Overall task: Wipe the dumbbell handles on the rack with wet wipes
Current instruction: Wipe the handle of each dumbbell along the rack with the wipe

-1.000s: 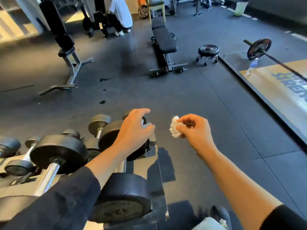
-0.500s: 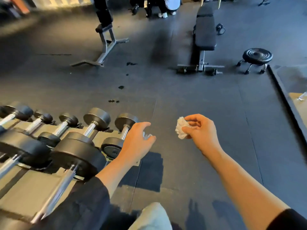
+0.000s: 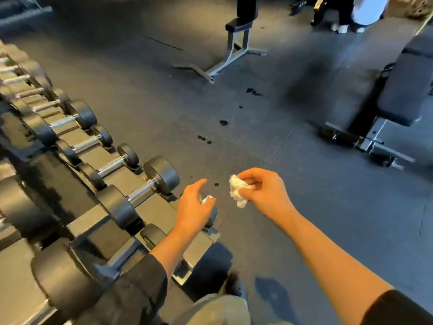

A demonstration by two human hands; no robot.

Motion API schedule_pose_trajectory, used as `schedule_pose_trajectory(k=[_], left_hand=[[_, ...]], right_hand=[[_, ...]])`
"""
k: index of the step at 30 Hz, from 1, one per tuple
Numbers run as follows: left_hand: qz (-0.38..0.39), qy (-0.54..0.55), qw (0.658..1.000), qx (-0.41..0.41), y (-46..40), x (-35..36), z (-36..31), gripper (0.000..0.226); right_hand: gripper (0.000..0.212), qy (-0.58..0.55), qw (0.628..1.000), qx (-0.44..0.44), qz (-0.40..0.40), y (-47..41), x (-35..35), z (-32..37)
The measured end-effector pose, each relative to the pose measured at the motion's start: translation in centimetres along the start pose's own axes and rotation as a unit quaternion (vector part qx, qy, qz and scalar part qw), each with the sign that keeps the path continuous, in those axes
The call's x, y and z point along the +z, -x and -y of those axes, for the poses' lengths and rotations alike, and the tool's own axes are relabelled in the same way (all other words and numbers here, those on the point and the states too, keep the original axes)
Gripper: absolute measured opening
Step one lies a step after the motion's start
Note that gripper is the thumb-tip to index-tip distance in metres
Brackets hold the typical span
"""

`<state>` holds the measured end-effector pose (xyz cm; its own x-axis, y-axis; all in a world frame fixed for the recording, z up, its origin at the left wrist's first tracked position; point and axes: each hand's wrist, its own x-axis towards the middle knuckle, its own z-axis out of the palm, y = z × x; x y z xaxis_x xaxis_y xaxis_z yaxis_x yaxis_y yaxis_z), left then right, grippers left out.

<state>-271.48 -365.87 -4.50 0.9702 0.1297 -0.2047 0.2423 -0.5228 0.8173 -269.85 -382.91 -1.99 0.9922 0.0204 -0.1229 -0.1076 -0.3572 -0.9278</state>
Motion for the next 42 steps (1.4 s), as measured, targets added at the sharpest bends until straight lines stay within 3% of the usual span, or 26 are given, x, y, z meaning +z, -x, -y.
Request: schedule_pose_trajectory(k=[6, 11, 17, 24, 28, 35, 38, 42], left_hand=[[-0.112, 0.007, 0.991, -0.075, -5.9, 0.3, -1.3, 0.051], [-0.242, 0.031, 0.956, -0.164, -7.4, 1.8, -1.6, 0.05], [-0.384, 0.094, 0.878, -0.271, -4.4, 6.0, -4.2, 0.05], [-0.517, 0.133, 0.765, -0.36, 0.7, 8.3, -2.9, 0.058], [-0.579, 0.178, 0.697, -0.384, 0.6, 8.5, -0.4, 0.069], [-0.615, 0.238, 0.634, -0.404, -1.6, 8.3, 0.1, 0.072], [-0.637, 0.251, 0.594, -0.424, -2.0, 8.7, 0.0, 0.069], [-0.676, 0.253, 0.507, -0.472, -4.4, 9.7, 0.4, 0.067]], right_hand=[[0.026, 0.019, 0.992, -0.033, 0.124, -9.9, 0.0, 0.1], [0.024, 0.029, 0.958, -0.091, 0.27, -16.5, 1.1, 0.4], [0.027, 0.071, 0.882, -0.156, 0.439, -20.9, 2.0, 1.0], [0.031, 0.105, 0.765, -0.184, 0.608, -18.7, 8.5, 1.3], [0.031, 0.141, 0.714, -0.213, 0.652, -18.0, 12.4, 1.5], [0.024, 0.201, 0.638, -0.243, 0.702, -19.5, 17.9, 1.4], [0.026, 0.212, 0.58, -0.26, 0.743, -18.8, 20.1, 1.4], [0.029, 0.215, 0.482, -0.306, 0.792, -19.2, 22.7, 1.1]])
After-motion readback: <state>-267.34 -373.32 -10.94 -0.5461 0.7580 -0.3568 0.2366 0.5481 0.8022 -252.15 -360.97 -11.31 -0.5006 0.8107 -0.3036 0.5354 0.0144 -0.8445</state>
